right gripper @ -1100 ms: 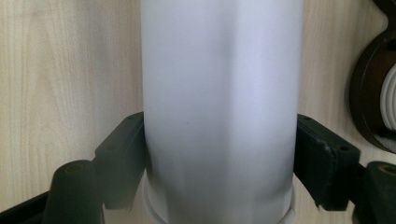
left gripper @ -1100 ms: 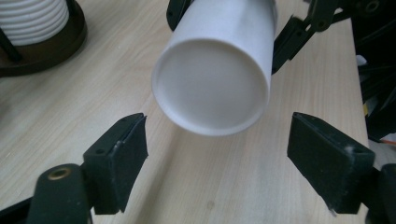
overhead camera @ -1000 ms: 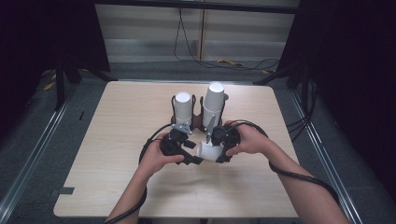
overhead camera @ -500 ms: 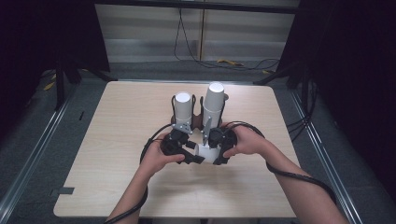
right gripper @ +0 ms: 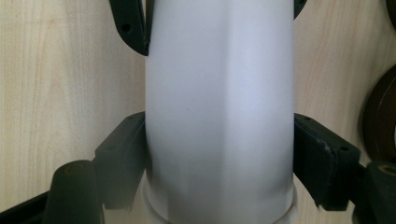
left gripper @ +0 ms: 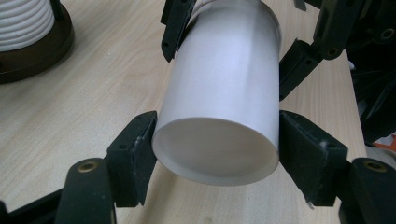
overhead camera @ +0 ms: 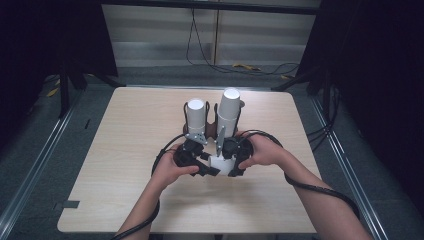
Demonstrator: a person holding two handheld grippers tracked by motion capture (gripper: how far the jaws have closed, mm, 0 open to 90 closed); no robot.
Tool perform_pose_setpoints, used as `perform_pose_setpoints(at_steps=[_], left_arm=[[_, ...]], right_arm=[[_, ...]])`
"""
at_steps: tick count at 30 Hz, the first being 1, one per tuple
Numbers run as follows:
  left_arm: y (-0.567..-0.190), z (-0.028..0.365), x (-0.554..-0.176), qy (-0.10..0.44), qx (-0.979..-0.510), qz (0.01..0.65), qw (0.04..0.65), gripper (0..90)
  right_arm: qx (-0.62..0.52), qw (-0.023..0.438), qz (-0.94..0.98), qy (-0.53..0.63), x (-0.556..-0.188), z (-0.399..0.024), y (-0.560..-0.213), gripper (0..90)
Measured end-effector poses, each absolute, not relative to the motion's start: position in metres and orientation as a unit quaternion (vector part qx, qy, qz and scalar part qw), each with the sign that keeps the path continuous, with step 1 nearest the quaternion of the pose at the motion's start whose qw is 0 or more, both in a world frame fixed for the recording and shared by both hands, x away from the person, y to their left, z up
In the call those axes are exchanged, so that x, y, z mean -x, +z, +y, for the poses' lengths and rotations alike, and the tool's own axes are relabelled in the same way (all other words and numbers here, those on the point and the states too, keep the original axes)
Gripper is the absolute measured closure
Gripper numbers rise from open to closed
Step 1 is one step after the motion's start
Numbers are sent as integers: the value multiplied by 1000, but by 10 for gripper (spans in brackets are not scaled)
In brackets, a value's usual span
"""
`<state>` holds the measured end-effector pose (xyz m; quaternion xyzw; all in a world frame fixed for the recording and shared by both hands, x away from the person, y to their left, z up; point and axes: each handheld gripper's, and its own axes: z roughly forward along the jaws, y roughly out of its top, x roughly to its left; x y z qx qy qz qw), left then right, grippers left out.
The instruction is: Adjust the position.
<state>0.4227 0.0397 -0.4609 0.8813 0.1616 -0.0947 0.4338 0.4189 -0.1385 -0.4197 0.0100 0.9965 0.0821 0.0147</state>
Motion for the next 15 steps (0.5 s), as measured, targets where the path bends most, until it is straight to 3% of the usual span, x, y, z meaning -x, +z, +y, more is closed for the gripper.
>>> perform_pose_setpoints(at_steps=[15], left_arm=[[-462,37,-421,-97,-880,159,437,288]], right_arm=[[-7,14,995,94,-417,-138,-417,247]])
